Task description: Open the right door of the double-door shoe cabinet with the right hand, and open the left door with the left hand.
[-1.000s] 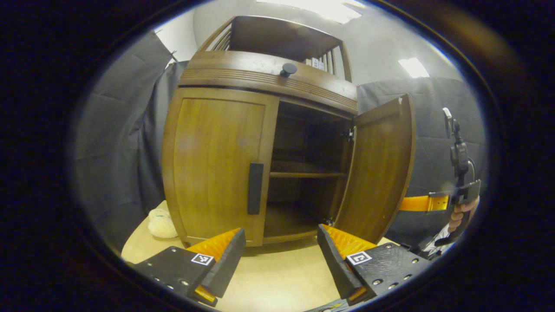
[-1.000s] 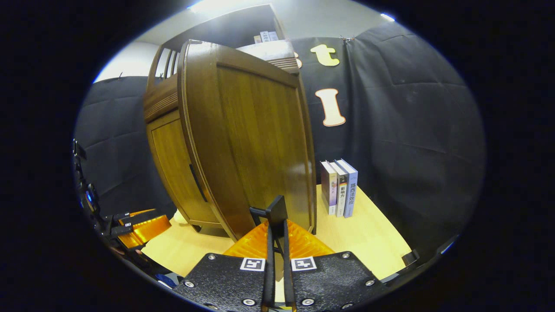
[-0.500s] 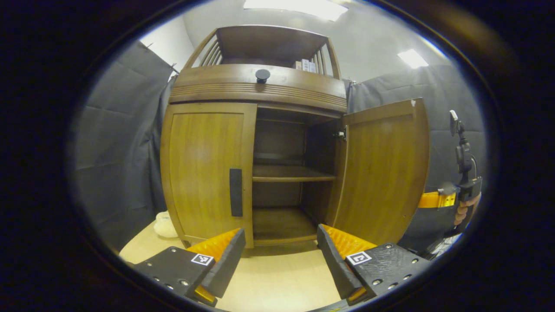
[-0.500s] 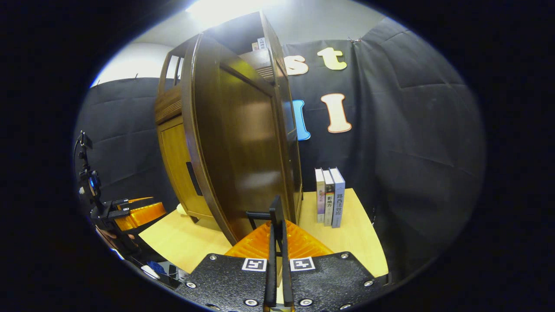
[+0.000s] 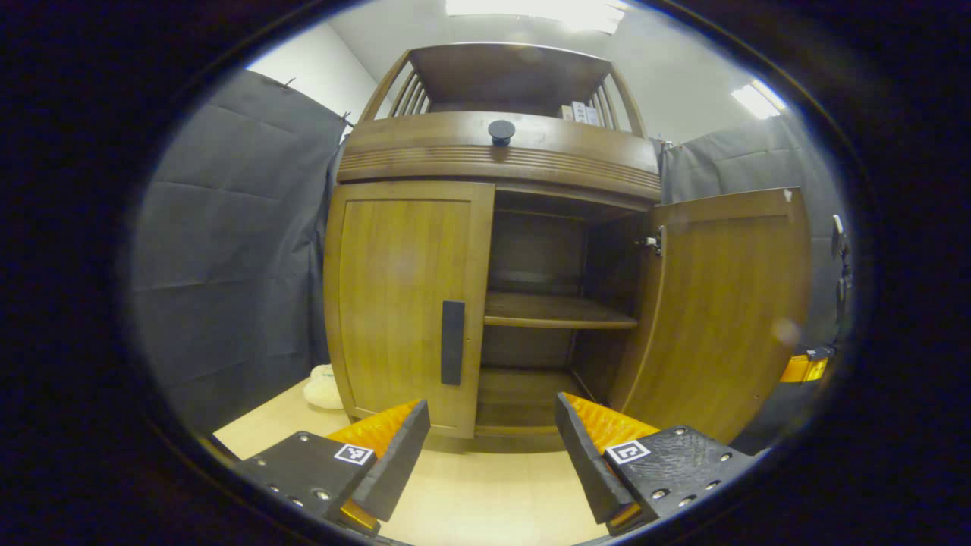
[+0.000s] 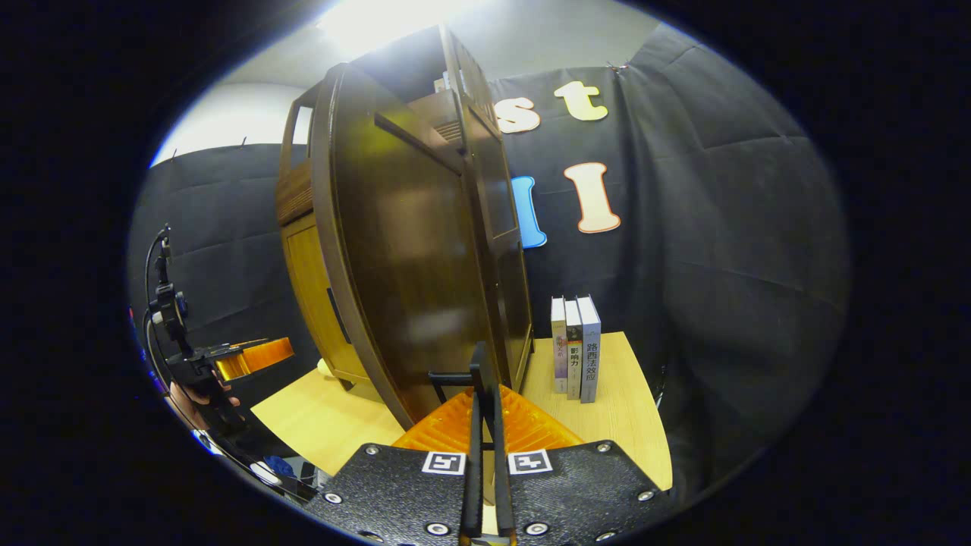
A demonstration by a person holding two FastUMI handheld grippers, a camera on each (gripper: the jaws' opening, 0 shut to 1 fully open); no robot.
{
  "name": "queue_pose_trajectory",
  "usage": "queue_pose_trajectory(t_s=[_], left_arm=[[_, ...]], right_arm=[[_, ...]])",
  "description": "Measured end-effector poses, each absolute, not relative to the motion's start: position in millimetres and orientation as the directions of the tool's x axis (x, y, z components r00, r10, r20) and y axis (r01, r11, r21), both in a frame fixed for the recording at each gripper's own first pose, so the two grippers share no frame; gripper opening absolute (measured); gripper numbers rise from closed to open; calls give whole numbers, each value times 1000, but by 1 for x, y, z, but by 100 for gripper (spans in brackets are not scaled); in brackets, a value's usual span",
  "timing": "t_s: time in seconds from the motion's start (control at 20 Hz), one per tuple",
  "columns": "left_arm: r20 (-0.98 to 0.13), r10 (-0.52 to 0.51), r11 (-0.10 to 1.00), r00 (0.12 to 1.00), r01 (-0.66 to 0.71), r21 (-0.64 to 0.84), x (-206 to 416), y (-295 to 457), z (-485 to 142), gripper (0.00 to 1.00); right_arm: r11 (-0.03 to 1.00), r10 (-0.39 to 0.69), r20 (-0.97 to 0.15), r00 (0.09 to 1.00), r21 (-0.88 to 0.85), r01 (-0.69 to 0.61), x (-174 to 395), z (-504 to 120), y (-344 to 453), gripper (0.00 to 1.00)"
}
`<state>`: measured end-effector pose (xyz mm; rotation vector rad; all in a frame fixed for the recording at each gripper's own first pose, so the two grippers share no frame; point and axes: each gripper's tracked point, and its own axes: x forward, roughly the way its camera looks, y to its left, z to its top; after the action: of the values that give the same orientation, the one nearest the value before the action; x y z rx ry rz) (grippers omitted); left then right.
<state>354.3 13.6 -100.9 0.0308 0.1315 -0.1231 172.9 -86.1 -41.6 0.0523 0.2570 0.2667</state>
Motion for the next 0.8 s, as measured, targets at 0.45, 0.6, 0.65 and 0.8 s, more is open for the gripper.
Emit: queue_pose_trajectory(t_s=[0.45,0.6,0.65,0.8], left_arm=[[-119,-149,987,982,155,45,405,19,-98,99],[-123,-161,985,979,167,41,418,21,-101,99],[-129,-168,984,977,175,44,422,20,-103,99],[-133,-176,981,975,185,56,433,23,-107,91]], right_arm=[[996,-4,-208,978,90,24,139,-14,-144,87],[981,-142,-174,974,109,163,122,-3,-165,95],[973,-176,-166,970,123,197,117,0,-168,95],[948,-267,-158,951,137,289,100,0,-176,95]])
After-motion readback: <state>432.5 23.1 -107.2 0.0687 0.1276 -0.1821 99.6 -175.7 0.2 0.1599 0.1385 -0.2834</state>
